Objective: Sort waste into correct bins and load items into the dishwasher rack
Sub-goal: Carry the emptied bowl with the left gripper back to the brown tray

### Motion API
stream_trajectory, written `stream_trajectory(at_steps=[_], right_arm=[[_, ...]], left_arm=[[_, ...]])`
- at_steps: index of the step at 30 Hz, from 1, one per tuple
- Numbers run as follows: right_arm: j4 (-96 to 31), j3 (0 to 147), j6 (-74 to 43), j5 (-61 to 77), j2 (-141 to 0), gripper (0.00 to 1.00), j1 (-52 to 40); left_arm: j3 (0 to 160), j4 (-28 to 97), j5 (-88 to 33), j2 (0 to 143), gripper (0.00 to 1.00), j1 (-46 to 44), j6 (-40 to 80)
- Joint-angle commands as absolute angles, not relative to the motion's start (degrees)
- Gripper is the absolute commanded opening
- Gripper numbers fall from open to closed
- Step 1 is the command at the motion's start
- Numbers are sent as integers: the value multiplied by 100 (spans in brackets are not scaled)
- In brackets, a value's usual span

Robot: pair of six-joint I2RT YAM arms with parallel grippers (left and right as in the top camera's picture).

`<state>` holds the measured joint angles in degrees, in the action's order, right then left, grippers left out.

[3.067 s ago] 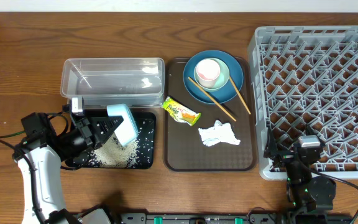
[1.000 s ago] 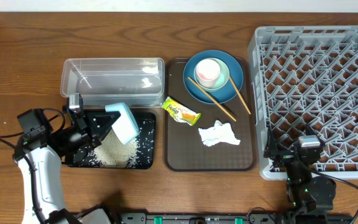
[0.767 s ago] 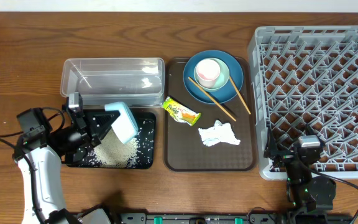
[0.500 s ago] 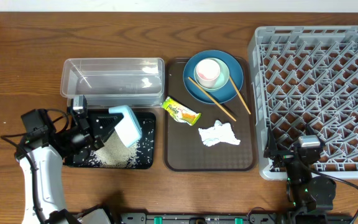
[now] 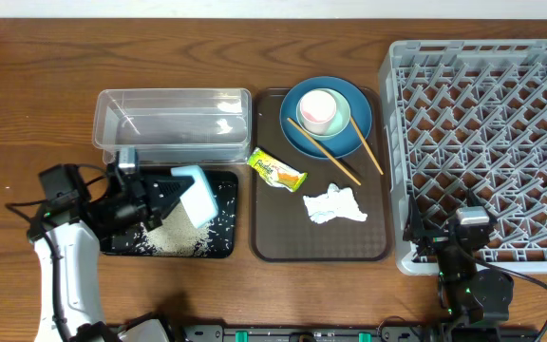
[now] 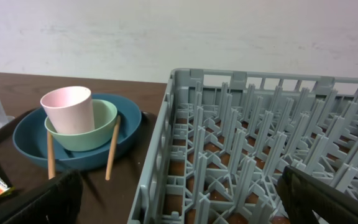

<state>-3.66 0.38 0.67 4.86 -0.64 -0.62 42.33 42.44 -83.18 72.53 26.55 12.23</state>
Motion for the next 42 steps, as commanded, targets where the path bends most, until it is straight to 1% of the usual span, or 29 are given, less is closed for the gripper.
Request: stream_trajectory(at_steps=[1, 11, 15, 22, 29, 35, 42], right_arm=[[-388, 30, 91, 451, -60, 99, -115], [-388, 30, 91, 451, -60, 99, -115], [-388, 30, 91, 451, -60, 99, -115], [-388, 30, 91, 451, -60, 99, -115], [-388, 30, 91, 451, -60, 99, -115], [-388, 30, 91, 451, -60, 99, -115], [-388, 30, 91, 451, -60, 99, -115]], left_arm=[[4254, 4276, -8278, 7177, 6, 2335, 1155], [4254, 4246, -7284, 7102, 6, 714, 1153], [4254, 4012, -7085, 7102, 6, 126, 1306], [4257, 3553, -5621, 7100, 6, -779, 2045], [4298, 3037, -4960, 7098, 6, -1546, 2545], [4342, 2939, -4206, 7096, 6, -2220, 2714], [4342, 2543, -3240, 7098, 6, -3286, 2731]])
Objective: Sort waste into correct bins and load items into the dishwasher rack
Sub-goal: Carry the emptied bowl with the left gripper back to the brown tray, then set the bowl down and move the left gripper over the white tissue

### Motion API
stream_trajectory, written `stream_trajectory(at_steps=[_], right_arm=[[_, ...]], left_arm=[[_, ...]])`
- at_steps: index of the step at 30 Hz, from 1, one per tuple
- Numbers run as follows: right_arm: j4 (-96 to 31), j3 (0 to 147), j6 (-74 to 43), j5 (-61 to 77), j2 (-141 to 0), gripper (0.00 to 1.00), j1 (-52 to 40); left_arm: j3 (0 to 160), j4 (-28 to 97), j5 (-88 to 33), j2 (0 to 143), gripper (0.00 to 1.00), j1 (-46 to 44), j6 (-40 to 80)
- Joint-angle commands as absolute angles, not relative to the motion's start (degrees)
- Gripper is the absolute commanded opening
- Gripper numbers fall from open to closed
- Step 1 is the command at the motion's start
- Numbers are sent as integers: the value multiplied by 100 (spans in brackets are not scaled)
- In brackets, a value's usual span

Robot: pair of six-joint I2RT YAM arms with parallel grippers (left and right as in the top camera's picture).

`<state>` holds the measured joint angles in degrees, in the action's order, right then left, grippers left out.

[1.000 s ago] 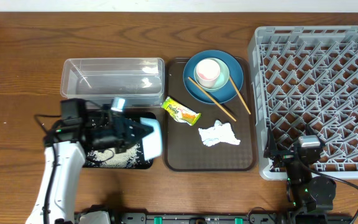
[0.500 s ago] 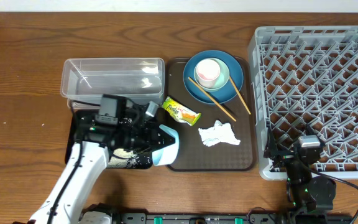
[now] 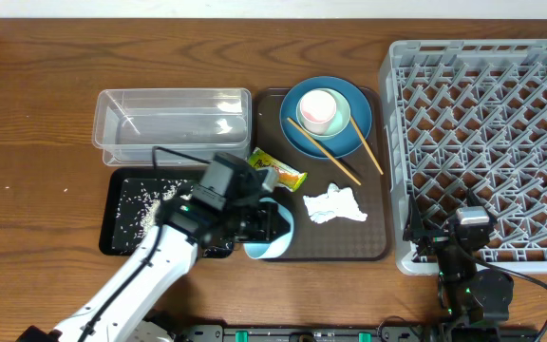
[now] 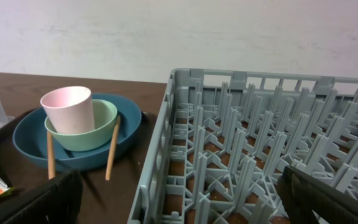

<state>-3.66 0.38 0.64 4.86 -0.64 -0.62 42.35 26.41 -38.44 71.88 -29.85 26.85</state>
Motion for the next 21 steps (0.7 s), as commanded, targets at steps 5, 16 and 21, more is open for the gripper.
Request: stream_trajectory(at_steps=[5, 16, 21], right_arm=[[-388, 30, 91, 451, -60, 99, -115], [-388, 30, 91, 451, -60, 99, -115], [-388, 30, 91, 451, -60, 99, -115]], left_arm=[[4340, 2383, -1981, 7111, 6, -4077, 2733], [4338, 2379, -777, 7277, 6, -5046, 2731], [4335, 2383, -722, 7406, 7, -5046, 2733]])
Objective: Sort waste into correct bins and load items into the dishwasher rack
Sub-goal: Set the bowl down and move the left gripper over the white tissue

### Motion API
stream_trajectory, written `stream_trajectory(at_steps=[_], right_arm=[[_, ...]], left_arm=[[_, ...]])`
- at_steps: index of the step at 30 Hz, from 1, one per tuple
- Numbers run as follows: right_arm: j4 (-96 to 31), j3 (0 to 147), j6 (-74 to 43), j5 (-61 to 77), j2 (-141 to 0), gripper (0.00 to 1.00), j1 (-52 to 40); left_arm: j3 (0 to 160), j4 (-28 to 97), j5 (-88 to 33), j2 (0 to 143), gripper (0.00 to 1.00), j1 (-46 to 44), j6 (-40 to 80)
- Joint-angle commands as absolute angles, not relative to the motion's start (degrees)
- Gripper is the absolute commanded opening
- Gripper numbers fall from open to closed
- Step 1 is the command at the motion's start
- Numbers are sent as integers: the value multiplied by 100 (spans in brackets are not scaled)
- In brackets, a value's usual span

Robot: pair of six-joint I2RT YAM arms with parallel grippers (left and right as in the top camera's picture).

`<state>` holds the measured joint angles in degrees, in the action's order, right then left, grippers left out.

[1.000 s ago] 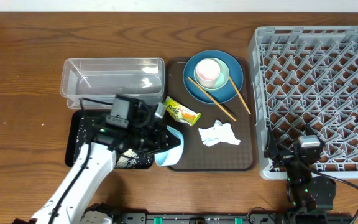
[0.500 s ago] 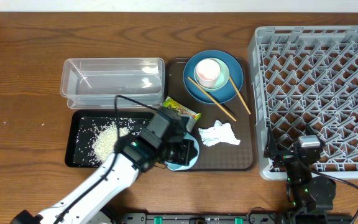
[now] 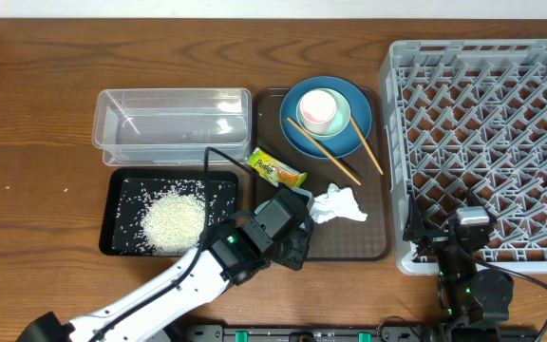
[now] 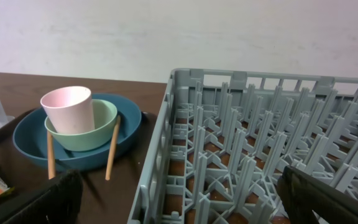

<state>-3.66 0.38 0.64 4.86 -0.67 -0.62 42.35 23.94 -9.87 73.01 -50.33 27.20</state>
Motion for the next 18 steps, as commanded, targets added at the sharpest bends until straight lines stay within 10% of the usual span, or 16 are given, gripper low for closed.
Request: stream_trajectory(at_steps=[1, 7, 18], right_arm=[[-388, 30, 91, 451, -60, 99, -115], [-388, 30, 91, 451, -60, 99, -115], [-388, 30, 91, 451, -60, 99, -115]], left_arm=[[4335, 2381, -722, 7448, 7, -5046, 2731], [4335, 2342, -725, 7752, 11, -5046, 2749], [4517, 2401, -849, 7736, 52, -5043, 2834]])
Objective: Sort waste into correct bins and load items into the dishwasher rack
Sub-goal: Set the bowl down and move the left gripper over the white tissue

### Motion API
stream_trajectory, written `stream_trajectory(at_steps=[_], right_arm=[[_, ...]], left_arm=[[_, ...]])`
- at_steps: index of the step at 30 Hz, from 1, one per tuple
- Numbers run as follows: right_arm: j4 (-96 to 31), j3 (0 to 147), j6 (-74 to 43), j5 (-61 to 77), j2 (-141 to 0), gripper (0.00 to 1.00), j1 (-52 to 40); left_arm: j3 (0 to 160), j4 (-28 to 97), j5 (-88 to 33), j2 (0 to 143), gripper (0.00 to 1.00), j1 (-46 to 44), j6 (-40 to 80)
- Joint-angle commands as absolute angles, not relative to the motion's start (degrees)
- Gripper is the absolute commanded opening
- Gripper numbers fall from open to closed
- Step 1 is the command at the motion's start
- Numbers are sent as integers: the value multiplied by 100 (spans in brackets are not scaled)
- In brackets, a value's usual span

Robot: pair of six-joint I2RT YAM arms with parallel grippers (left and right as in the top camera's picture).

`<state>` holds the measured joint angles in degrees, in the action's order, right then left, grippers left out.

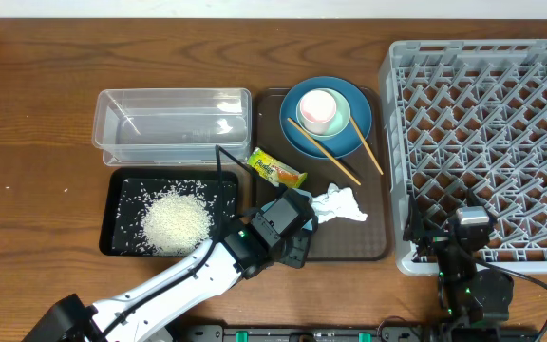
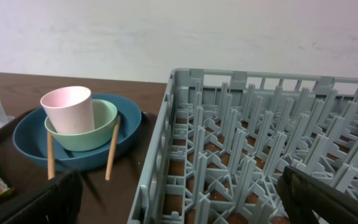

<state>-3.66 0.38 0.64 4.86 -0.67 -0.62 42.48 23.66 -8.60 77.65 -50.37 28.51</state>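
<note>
My left gripper (image 1: 286, 226) is over the near left part of the brown tray (image 1: 349, 245), beside a crumpled white napkin (image 1: 338, 204). It looks shut on a light blue bowl (image 1: 271, 204), of which only a sliver shows under the wrist. A yellow-green wrapper (image 1: 276, 170) lies on the tray. Further back, a blue plate (image 1: 302, 133) holds a green bowl (image 2: 101, 127), a pink cup (image 1: 317, 108) and two chopsticks (image 1: 323, 152). The grey dishwasher rack (image 1: 482, 142) stands on the right. My right gripper (image 2: 179, 199) hangs open at the rack's near left corner, holding nothing.
A clear plastic bin (image 1: 172, 123) stands at the back left. In front of it a black tray (image 1: 122, 180) holds a heap of rice (image 1: 174, 220). The left arm reaches in from the table's front edge across the black tray's corner.
My left gripper has barely shifted over the brown tray, and less of the light blue bowl shows under it. The right arm has not moved.
At first my left gripper held the light blue bowl tilted over the black tray, with rice below it. Then it held the bowl at the seam between the black and brown trays. After that it was over the brown tray's near left part, where it still is.
</note>
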Motion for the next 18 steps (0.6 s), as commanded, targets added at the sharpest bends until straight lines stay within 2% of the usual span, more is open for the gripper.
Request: stream_trajectory(at_steps=[1, 9, 18], right_arm=[[-388, 30, 91, 451, -60, 99, -115], [-388, 30, 91, 451, -60, 99, -115], [-388, 30, 91, 449, -60, 99, -115]], left_arm=[[4637, 2421, -849, 7697, 52, -5043, 2720], [5424, 2320, -690, 7459, 58, -5043, 1946], [5422, 2071, -399, 7948, 66, -5050, 1905]])
